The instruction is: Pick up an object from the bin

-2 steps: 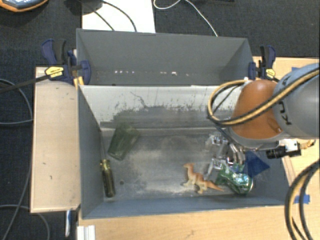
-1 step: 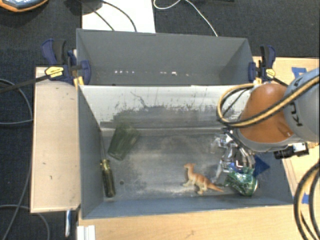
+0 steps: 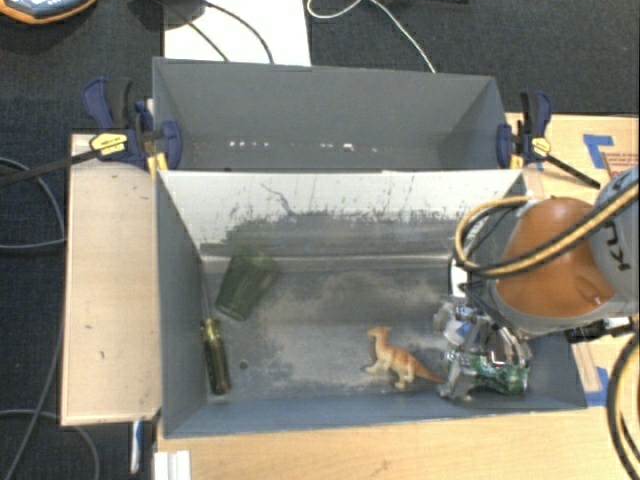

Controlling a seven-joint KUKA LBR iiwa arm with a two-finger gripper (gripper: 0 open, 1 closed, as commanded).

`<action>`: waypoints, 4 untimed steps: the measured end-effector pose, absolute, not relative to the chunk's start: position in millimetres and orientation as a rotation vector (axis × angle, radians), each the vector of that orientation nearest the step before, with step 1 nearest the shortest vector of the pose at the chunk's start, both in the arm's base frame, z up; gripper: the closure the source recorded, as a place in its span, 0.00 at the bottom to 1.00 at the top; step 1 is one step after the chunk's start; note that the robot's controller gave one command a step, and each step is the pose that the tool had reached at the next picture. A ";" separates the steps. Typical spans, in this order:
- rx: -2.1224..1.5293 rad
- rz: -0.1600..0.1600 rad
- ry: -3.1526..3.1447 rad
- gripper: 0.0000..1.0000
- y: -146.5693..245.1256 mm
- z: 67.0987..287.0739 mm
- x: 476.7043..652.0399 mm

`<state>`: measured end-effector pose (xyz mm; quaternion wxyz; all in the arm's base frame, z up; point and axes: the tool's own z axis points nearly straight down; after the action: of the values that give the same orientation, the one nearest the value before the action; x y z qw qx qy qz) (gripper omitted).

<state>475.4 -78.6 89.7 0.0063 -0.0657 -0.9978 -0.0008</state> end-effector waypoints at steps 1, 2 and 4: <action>-0.468 -0.019 -3.105 0.00 -102.1 73.3 480.2; -0.309 -0.012 -3.120 0.00 -104.1 71.4 485.0; -0.344 -0.021 -3.124 0.00 -110.1 70.9 489.2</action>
Offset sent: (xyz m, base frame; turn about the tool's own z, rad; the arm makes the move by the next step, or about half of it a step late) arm 0.0070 -0.0303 -0.0197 0.0738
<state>489.2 -110.1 70.9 -0.0007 -0.1095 -0.9940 -0.0066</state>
